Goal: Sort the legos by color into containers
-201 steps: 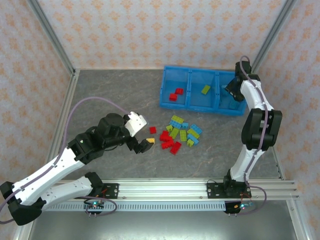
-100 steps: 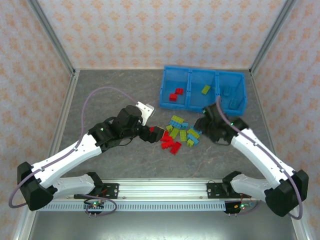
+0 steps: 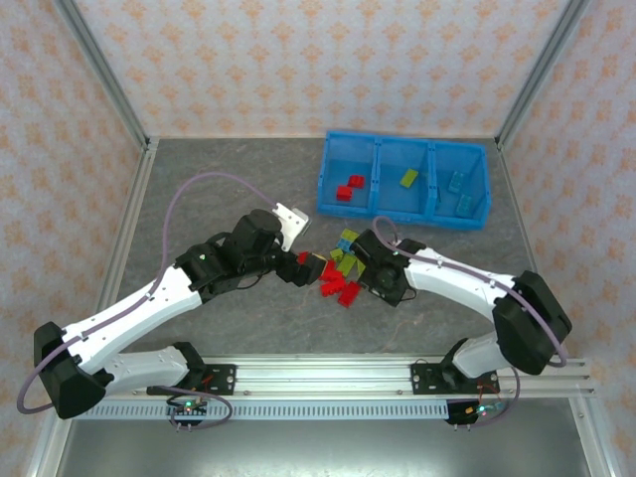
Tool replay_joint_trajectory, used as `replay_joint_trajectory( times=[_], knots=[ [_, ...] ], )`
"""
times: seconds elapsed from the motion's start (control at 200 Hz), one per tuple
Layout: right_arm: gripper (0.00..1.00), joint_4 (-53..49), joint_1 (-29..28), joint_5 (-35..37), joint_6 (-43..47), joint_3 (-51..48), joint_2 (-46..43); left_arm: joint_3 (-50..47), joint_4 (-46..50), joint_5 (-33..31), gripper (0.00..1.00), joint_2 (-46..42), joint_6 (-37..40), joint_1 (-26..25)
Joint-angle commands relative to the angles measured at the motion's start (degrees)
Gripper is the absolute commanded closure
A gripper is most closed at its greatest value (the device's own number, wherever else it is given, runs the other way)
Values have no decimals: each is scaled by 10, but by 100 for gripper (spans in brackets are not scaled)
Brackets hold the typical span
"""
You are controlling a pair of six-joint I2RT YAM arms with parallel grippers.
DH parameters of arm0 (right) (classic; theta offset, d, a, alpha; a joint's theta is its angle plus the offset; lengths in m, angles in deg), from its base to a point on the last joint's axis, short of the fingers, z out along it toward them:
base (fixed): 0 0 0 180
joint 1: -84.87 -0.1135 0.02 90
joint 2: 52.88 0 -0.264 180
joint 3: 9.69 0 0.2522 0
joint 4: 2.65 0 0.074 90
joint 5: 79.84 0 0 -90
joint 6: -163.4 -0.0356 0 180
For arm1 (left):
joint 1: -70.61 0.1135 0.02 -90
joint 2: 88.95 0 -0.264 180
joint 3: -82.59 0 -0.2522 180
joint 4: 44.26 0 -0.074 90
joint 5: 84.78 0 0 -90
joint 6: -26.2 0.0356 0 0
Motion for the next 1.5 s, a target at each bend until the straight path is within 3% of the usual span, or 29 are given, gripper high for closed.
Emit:
replay_joint_trajectory(
  times=[0.0, 0.2, 0.42, 0.696, 0.856, 0.996, 1.156, 1.291, 1.351, 1.491],
  knots=[
    [41, 36, 12, 30, -11, 1, 27, -6, -1, -11, 0, -12, 18, -2],
    [42, 60, 39, 24, 5, -9, 59, -8, 2, -7, 0, -9, 23, -3],
    [59, 65, 43, 27, -4, -27, 55, -18, -5, -9, 0, -9, 24, -2],
    [66, -5, 45, 48, 12, -13, -64, -15, -6, -5, 0, -15, 24, -2],
    [68, -6, 95, 132, 103, 49, -123, -17, -18, 6, 0, -19, 14, -2],
    [69, 37, 194, 133, 249, 161, -34, -15, -29, 7, 0, -14, -10, -2],
    [69, 44, 276, 72, 305, 325, 144, -9, -7, -49, 0, -8, -92, -2],
    [65, 20, 308, 41, 312, 441, 263, -17, 9, -94, 2, -4, -185, -3],
    [57, 0, 314, 29, 317, 491, 300, -20, 18, -104, 3, 3, -221, -2],
    [45, -61, 316, 15, 325, 569, 320, -24, 35, -142, 12, 28, -320, -2]
  ],
)
